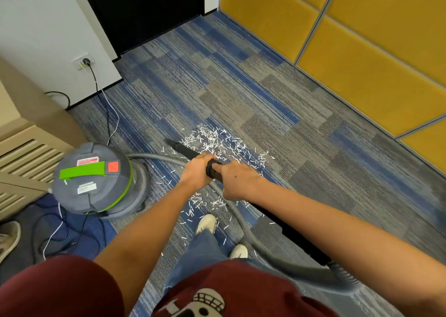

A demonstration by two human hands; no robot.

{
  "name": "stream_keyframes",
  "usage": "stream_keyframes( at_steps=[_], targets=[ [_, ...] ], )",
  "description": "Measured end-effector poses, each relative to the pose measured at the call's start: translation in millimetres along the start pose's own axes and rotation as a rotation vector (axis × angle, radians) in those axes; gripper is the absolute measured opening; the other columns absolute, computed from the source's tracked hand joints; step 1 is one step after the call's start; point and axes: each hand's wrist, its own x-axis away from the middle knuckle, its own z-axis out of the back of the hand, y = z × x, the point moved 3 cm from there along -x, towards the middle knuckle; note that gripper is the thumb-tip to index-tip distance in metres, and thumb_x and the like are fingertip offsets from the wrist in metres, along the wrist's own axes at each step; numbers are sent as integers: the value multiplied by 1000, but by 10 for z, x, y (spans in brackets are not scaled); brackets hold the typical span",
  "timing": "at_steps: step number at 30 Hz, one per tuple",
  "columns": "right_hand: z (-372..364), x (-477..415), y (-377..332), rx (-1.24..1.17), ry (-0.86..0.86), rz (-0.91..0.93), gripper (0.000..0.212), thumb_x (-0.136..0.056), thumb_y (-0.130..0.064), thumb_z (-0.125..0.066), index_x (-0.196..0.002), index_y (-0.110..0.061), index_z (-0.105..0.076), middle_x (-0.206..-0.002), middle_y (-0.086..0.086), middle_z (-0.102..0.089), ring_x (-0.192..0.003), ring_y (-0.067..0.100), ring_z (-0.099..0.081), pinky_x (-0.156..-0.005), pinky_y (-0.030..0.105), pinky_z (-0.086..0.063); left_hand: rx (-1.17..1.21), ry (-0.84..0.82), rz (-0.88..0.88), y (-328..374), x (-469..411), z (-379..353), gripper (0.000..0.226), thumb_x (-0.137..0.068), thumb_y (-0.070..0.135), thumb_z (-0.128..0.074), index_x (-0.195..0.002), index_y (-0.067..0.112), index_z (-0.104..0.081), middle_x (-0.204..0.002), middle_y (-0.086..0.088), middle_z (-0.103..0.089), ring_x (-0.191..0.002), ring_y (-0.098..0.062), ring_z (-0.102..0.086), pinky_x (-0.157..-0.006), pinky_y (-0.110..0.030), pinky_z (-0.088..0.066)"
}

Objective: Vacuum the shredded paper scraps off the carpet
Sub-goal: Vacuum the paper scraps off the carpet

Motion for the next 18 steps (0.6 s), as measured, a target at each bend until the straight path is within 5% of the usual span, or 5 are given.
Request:
stream_keyframes(
  at_steps=[18],
  targets=[
    [-213,525,170,18,-40,30,53,-84,-6,-55,-135,-18,-43,-97,5,-45,-68,12,-49,-64,25,-51,-77,-6,-53,344,501,-168,20,-75,23,-66,-94,18,-62,-87,-3,-67,-75,-23,-65,-67,-31,-50]
  ],
)
